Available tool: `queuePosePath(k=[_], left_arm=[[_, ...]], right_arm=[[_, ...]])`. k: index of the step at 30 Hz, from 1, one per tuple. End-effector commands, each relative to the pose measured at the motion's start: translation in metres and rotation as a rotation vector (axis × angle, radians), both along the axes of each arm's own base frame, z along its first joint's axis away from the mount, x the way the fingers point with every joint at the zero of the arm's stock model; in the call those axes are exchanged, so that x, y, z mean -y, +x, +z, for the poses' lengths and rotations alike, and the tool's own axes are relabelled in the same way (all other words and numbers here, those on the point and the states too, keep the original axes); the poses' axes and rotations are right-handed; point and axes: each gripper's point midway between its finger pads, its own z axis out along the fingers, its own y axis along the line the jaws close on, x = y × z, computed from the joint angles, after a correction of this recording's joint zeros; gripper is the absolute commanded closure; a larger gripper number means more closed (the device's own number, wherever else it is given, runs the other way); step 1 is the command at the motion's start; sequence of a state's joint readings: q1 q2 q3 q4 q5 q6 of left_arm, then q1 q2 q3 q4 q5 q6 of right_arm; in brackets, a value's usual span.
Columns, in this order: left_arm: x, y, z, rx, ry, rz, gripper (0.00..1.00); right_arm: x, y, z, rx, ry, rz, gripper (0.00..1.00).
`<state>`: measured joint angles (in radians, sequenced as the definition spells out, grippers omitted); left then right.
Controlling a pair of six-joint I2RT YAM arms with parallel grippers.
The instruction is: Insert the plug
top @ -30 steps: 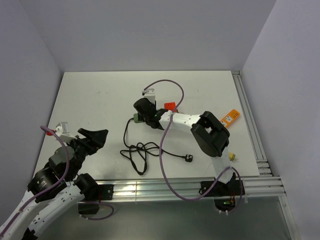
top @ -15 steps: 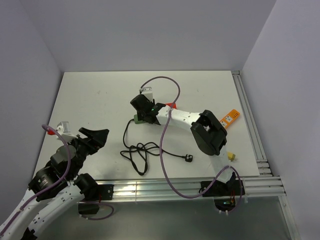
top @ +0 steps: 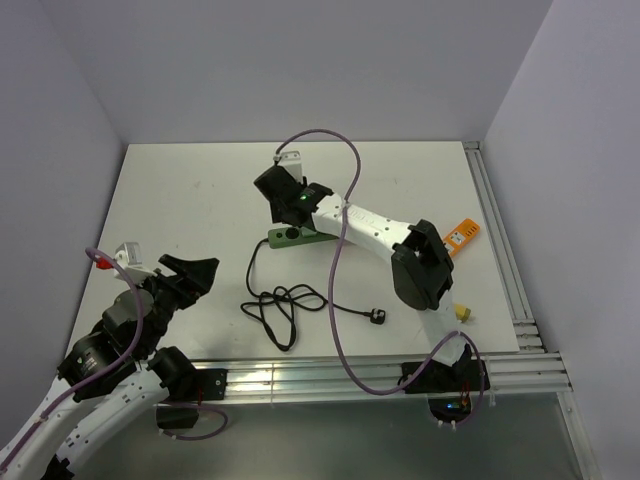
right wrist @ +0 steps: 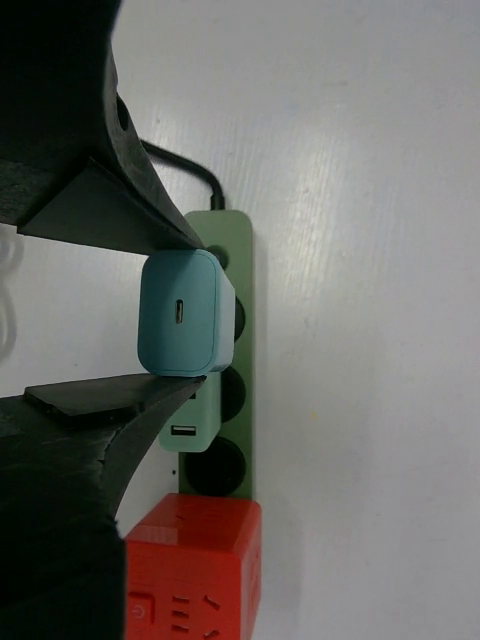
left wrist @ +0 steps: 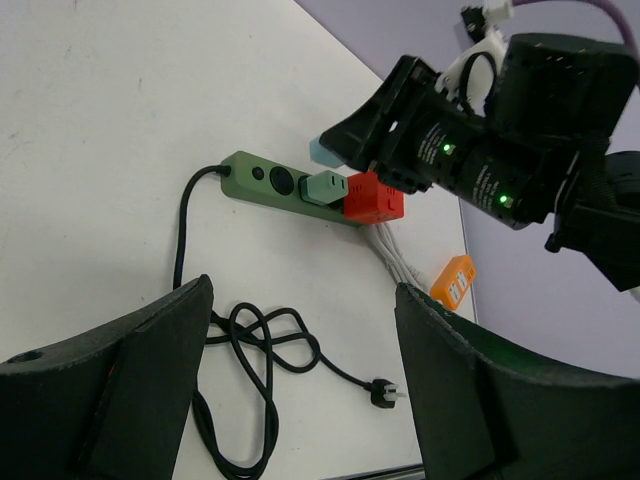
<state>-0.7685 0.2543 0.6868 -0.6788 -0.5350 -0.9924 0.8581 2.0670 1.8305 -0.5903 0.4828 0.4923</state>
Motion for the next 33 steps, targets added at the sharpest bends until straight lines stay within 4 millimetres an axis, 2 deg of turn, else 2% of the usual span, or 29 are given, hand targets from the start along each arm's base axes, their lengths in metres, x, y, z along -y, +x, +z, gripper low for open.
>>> queuePosePath(k=[1, 3, 7, 9, 20, 24, 33], left_arm=[[0.001, -0.002, 0.013, 0.024, -0.038, -0.008, 0.21], [-0.001, -0.002, 0.015, 0.027, -0.035, -0.004, 0.21], [-0.001, -0.001, 0.016, 0.031, -0.027, -0.002, 0.21], [-0.001, -0.001, 0.016, 0.03, -0.023, -0.004, 0.21], [0.001, 0.001, 0.013, 0.027, -0.013, -0.007, 0.21], [0.0, 0.0, 0.013, 0.025, -0.015, -0.004, 0.21], [-0.001, -0.002, 0.014, 0.029, -0.022, -0.005, 0.21]], right_arm=[[0.013, -0.005, -0.014, -0.038, -0.025, -0.014, 0.71], [0.015, -0.01, -0.024, -0.056, -0.023, -0.024, 0.72], [0.015, -0.019, -0.042, -0.087, -0.003, -0.023, 1.0], [0.014, -0.022, -0.052, -0.092, 0.005, -0.015, 1.0], [0.002, -0.021, -0.067, -0.097, 0.024, 0.022, 1.0], [0.006, -0.023, -0.079, -0.119, -0.012, 0.008, 1.0], [0.017, -0.018, -0.089, -0.093, -0.055, -0.017, 1.0]])
